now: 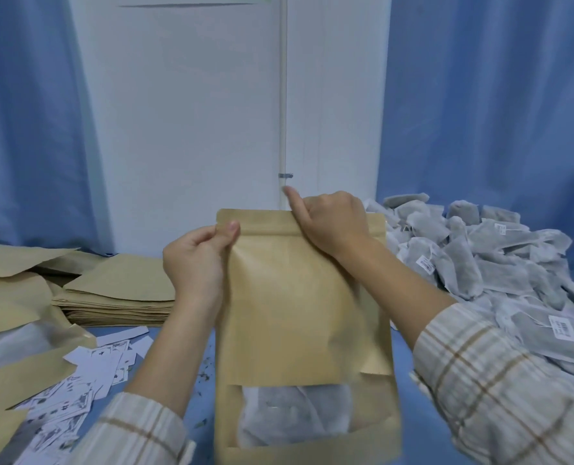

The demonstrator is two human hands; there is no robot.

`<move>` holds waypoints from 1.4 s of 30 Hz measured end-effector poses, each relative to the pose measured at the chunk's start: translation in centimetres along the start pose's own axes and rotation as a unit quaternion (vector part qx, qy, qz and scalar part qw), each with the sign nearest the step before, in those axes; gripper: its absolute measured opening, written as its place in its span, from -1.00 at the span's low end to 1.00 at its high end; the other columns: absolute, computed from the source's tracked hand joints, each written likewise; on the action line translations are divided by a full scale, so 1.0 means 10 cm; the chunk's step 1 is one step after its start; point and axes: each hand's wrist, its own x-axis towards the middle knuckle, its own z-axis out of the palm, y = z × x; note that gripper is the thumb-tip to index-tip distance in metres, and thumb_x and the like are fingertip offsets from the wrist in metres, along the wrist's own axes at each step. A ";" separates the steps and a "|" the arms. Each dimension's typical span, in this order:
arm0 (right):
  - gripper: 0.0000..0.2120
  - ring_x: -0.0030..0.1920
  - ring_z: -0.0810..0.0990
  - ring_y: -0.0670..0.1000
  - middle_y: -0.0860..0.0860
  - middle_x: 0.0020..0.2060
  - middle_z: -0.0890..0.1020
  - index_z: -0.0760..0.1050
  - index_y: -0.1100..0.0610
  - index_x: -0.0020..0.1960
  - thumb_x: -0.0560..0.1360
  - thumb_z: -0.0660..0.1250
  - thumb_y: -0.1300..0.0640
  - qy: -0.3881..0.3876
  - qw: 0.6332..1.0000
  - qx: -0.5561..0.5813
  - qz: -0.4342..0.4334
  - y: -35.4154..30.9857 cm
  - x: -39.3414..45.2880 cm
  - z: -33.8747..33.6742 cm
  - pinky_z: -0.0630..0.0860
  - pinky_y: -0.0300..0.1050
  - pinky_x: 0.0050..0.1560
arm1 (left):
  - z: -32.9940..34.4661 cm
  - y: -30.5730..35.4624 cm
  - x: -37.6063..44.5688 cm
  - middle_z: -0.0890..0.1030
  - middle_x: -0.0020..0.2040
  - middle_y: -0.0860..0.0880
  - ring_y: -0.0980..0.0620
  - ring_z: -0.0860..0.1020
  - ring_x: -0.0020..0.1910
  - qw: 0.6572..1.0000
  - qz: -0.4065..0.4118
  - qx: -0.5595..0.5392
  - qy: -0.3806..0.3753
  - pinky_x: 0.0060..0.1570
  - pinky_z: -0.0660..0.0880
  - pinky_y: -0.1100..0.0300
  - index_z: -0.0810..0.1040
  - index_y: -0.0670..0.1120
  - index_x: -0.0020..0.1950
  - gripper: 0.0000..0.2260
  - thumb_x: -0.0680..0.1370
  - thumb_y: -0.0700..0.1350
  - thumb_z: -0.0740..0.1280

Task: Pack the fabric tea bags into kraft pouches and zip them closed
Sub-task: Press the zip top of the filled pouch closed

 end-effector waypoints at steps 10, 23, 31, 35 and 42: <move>-0.37 -0.27 0.43 0.13 0.03 -0.52 0.46 0.36 0.13 -0.50 0.60 -0.06 -0.18 -0.064 0.996 0.008 0.059 0.41 -0.05 -0.07 0.22 -0.12 -0.23 | -0.13 0.01 0.09 0.57 -0.46 0.11 0.10 0.50 -0.35 1.000 -0.026 0.006 -0.006 -0.20 0.46 0.21 0.63 -0.03 -0.47 -0.81 0.33 -0.16 0.54; -0.39 -0.45 0.34 0.09 0.05 -0.61 0.26 0.09 0.14 -0.55 0.60 0.06 -0.12 0.027 0.979 0.068 0.189 0.55 -0.16 -0.06 0.20 -0.07 -0.38 | -0.27 0.00 0.04 0.70 -0.17 0.04 0.09 0.66 -0.24 0.957 -0.119 0.078 -0.253 -0.37 0.53 0.30 0.63 -0.05 -0.09 -0.66 0.20 0.00 0.58; -0.51 -0.05 0.50 0.03 0.05 -0.01 0.52 0.45 0.13 -0.04 0.48 0.11 -0.32 0.039 0.919 0.216 0.329 0.51 -0.30 -0.02 0.33 -0.17 -0.15 | -0.14 0.07 -0.01 0.60 -0.42 0.27 0.33 0.54 -0.39 0.949 0.077 0.271 -0.145 -0.39 0.44 0.40 0.60 0.11 -0.39 -0.84 0.29 0.00 0.56; -0.25 -0.06 0.61 0.28 0.30 0.17 0.46 0.35 0.18 0.23 0.35 0.25 -0.41 -0.209 0.659 0.525 0.496 0.49 -0.44 -0.24 0.60 0.12 -0.15 | -0.04 0.12 -0.21 0.61 -0.43 -0.01 -0.05 0.54 -0.40 0.821 0.341 0.437 -0.138 -0.41 0.44 0.16 0.70 0.05 -0.23 -0.94 0.42 -0.09 0.46; -0.63 -0.16 0.63 0.37 0.38 -0.09 0.60 0.30 0.43 0.27 0.50 0.11 0.28 -0.245 0.347 0.781 0.457 0.32 -0.77 -0.38 0.60 0.21 -0.28 | 0.04 -0.07 -0.56 0.51 -0.49 -0.05 -0.03 0.45 -0.55 0.637 0.612 0.458 -0.099 -0.62 0.31 0.25 0.61 -0.11 -0.34 -0.76 0.14 -0.42 0.43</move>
